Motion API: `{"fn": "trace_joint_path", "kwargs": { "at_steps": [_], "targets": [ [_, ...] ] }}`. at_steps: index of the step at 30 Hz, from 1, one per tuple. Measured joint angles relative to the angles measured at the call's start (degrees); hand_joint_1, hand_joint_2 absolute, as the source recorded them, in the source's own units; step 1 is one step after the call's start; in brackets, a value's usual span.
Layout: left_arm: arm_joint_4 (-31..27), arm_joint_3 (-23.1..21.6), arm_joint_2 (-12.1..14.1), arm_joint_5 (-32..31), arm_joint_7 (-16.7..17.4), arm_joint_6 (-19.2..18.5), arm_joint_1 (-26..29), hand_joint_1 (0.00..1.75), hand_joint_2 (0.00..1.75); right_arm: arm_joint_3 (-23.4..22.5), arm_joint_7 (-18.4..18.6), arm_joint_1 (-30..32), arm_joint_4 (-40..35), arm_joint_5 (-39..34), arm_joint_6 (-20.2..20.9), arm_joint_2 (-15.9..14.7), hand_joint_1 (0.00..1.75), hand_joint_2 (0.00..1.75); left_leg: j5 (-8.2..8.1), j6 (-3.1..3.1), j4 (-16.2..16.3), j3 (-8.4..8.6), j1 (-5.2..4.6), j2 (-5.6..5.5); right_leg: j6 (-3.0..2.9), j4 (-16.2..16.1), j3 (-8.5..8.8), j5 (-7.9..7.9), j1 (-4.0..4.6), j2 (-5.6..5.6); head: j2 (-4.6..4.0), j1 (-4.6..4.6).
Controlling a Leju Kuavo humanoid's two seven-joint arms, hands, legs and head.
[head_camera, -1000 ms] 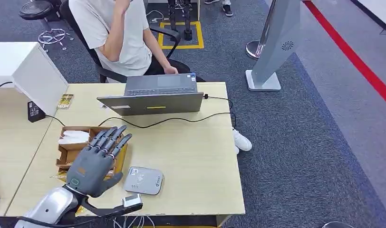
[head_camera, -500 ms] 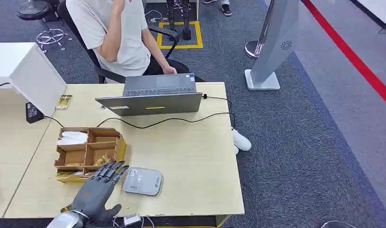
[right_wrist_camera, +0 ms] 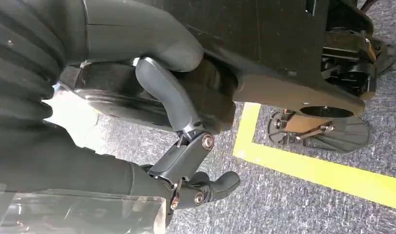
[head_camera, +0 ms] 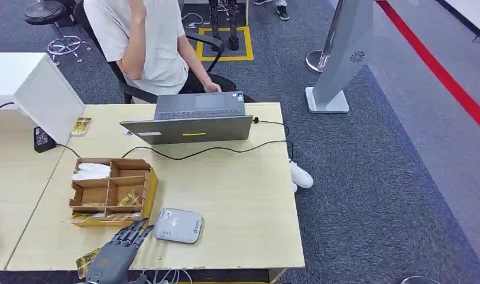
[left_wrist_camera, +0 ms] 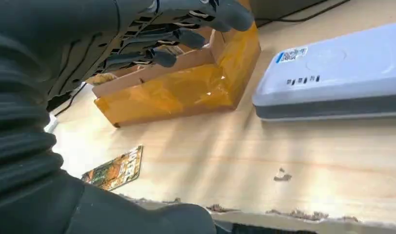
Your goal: Pass the card to the sensor for recognition and then transmit it.
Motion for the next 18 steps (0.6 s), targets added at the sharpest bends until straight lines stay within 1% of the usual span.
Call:
{"fn": "trace_joint_path", "kwargs": {
  "at_steps": [5,7,18],
  "targets": [
    [0.35,0.00,-0.04,-0.22,0.90,1.91,0.04,0.00,1.75,0.00,0.13,-0.03,0.00,0.02,-0.24,0.00,0.00,1.75,0.00,0.00,0.00,0.00,0.00,0.00,0.00,0.00,0.00,0.00,0.00,-0.01,0.00,0.02],
    [0.59,0.00,-0.46,-0.81,1.27,2.82,0.00,0.00,1.75,0.02,0.13,-0.02,0.00,0.02,-0.24,0.00,0.00,1.75,0.00,0.00,0.00,0.01,0.00,0.00,0.00,0.00,0.00,0.00,0.00,0.00,0.00,0.02],
    [1.29,0.00,-1.79,-1.18,1.34,3.30,-0.01,0.00,1.75,0.07,0.11,-0.04,0.00,0.04,-0.33,0.00,0.00,1.75,0.00,0.00,0.00,0.00,0.00,0.00,0.00,0.00,0.00,0.00,0.00,0.00,0.00,0.00]
  ]
}}
